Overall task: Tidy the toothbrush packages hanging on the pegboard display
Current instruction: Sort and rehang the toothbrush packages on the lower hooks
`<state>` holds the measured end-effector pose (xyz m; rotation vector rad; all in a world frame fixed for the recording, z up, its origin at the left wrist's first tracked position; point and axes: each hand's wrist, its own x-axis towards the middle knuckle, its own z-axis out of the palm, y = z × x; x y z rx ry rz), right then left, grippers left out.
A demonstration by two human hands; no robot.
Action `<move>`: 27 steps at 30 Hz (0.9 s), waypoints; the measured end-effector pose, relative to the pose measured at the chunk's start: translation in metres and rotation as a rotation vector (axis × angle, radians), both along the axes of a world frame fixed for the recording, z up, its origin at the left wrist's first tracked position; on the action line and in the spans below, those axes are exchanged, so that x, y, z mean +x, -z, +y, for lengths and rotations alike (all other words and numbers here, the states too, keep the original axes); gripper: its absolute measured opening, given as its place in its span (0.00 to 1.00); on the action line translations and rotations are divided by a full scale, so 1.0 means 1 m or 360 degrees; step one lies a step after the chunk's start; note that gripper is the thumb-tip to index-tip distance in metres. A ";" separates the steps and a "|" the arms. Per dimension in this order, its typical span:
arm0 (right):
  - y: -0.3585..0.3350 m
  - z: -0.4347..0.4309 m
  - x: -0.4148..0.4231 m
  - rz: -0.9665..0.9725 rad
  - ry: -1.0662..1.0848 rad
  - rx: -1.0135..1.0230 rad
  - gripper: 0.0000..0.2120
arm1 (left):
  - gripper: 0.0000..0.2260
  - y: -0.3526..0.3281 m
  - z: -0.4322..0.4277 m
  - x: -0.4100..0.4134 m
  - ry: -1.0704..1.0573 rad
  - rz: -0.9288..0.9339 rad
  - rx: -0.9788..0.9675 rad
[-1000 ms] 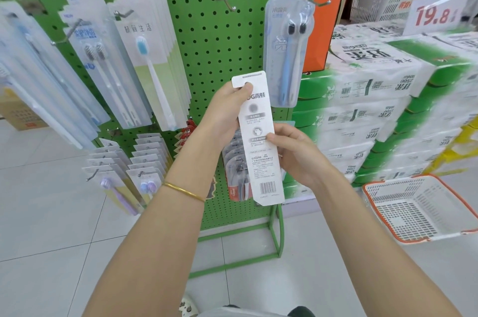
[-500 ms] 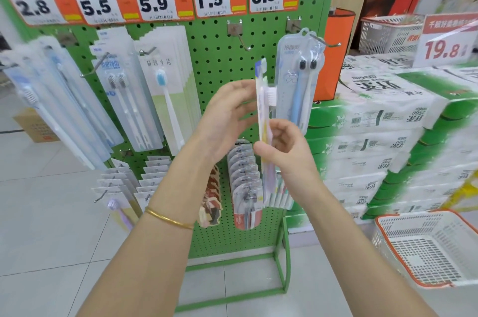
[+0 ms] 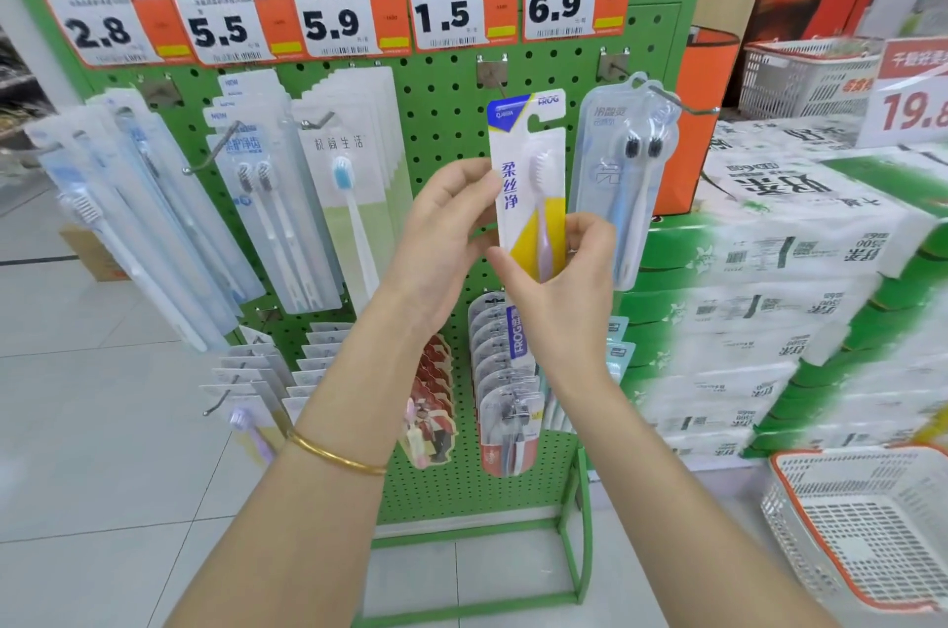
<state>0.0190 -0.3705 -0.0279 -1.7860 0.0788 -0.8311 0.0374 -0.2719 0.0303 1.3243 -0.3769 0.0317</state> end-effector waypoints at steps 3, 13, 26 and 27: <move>0.001 0.004 0.005 -0.0015 0.0054 -0.0085 0.30 | 0.06 0.001 0.001 0.004 -0.0046 -0.0083 0.0033; 0.003 0.012 0.030 0.0028 0.0002 -0.0107 0.28 | 0.05 0.004 0.001 0.028 -0.0244 -0.0032 0.0101; -0.021 0.019 0.092 0.0132 -0.0020 -0.0106 0.18 | 0.22 -0.009 -0.011 0.058 -0.0406 -0.0234 0.0760; -0.020 0.019 0.093 0.0150 -0.0033 -0.0110 0.18 | 0.23 -0.008 -0.011 0.059 -0.0413 -0.0233 0.0788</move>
